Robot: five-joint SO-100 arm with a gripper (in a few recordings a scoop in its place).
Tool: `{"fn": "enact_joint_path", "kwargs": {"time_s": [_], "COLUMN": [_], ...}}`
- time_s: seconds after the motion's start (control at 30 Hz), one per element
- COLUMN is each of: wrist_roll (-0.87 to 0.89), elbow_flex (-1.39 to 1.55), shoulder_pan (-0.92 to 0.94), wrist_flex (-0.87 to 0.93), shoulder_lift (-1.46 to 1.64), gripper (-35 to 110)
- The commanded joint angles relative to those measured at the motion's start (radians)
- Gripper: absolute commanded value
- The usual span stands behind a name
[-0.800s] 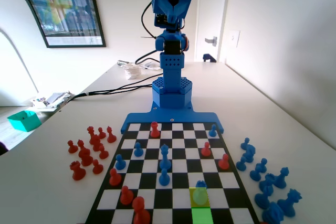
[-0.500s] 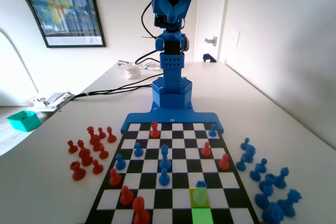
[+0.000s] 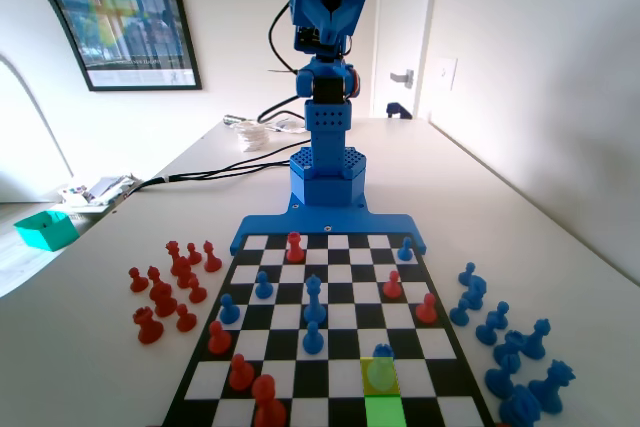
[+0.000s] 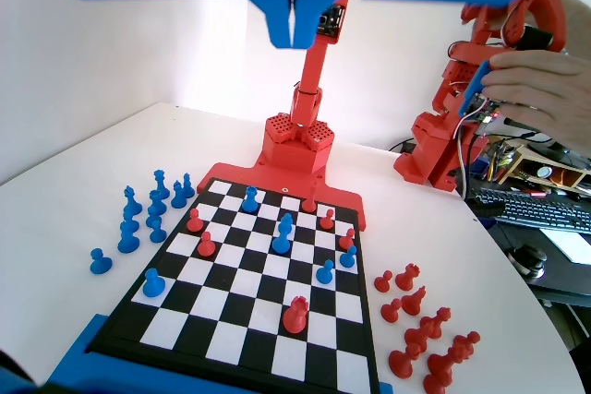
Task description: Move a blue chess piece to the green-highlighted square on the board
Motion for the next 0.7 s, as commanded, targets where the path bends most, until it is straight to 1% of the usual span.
{"fn": "enact_joint_path", "kwargs": {"time_s": [0.0,0.1,0.17,0.27,0.5,0.6,0.67], "wrist_roll": [0.003,0.003,0.002,-0.008,0.02,0.018,0.035], "elbow_flex": [0.002,0.002,-0.002,-0.031,-0.356,-0.468,-0.523], "shoulder_pan": [0.006,0.006,0.003,-0.008,-0.043,-0.04,-0.038], "wrist_flex": [-0.002,-0.002,0.002,0.026,0.218,0.268,0.272], "shoulder_lift": [0.003,0.0,-0.009,-0.038,-0.282,-0.377,-0.448], "gripper": [6,8,4,3,2,2,2]}}
